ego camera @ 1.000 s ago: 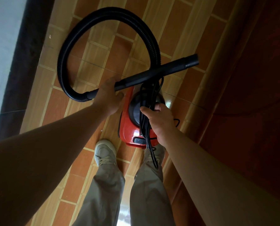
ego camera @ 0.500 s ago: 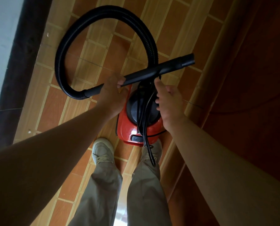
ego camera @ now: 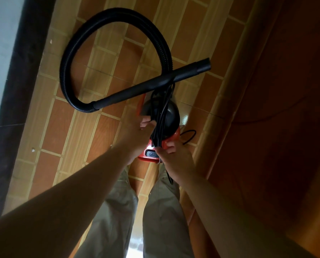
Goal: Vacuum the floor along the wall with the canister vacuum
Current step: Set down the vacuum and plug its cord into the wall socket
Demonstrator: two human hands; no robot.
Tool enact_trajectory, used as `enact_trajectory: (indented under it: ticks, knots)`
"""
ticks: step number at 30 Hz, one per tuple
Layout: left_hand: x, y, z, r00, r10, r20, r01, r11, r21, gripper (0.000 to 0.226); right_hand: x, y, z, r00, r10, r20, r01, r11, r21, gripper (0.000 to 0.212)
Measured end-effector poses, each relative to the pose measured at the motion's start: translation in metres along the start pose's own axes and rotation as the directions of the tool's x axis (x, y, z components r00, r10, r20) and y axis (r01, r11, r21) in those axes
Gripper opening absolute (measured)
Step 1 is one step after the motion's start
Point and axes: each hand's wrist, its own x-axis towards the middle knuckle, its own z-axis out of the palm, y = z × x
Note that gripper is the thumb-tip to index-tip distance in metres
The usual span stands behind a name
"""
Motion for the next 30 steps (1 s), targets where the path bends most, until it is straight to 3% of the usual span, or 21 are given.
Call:
enact_trajectory:
  ticks: [4, 8, 13, 16, 18, 21, 27, 30]
  knots:
    - [-0.001, 0.000, 0.007, 0.999, -0.039, -0.005, 0.039, 0.994, -0.106, 0.014, 0.016, 0.017, 0.022, 0.998, -0.018, -0.065, 0.008, 0.989, -0.148, 0.042]
    - [-0.001, 0.002, 0.011, 0.998, -0.057, -0.040, 0.053, 0.994, -0.093, 0.017, 0.019, 0.013, 0.024, 0.989, -0.061, -0.132, 0.025, 0.965, -0.261, 0.021]
    - [-0.005, 0.000, 0.012, 0.995, -0.020, -0.098, 0.015, 0.999, -0.050, 0.015, 0.017, 0.008, 0.020, 0.983, -0.152, -0.101, 0.095, 0.897, -0.432, 0.015]
    - [-0.010, 0.001, 0.011, 0.997, 0.035, -0.061, -0.035, 0.999, 0.006, 0.017, 0.011, 0.013, 0.022, 0.969, -0.222, -0.107, 0.141, 0.857, -0.495, 0.040]
    - [-0.014, 0.002, 0.011, 0.998, 0.060, -0.037, -0.057, 0.996, 0.068, 0.019, 0.007, 0.024, 0.026, 0.954, -0.269, -0.129, 0.171, 0.848, -0.502, 0.050]
    - [-0.020, -0.002, 0.010, 0.997, 0.073, -0.022, -0.070, 0.989, 0.127, 0.018, -0.001, 0.039, 0.028, 0.959, -0.246, -0.144, 0.164, 0.889, -0.427, 0.045]
    - [-0.031, -0.006, 0.012, 0.999, 0.025, -0.045, -0.023, 0.998, 0.059, 0.015, -0.015, 0.051, 0.028, 0.964, -0.210, -0.162, 0.151, 0.936, -0.318, 0.053]
    - [-0.041, -0.004, 0.011, 0.999, 0.017, -0.031, -0.014, 0.997, 0.071, 0.012, -0.036, 0.044, 0.017, 0.970, -0.174, -0.172, 0.123, 0.954, -0.272, 0.029]
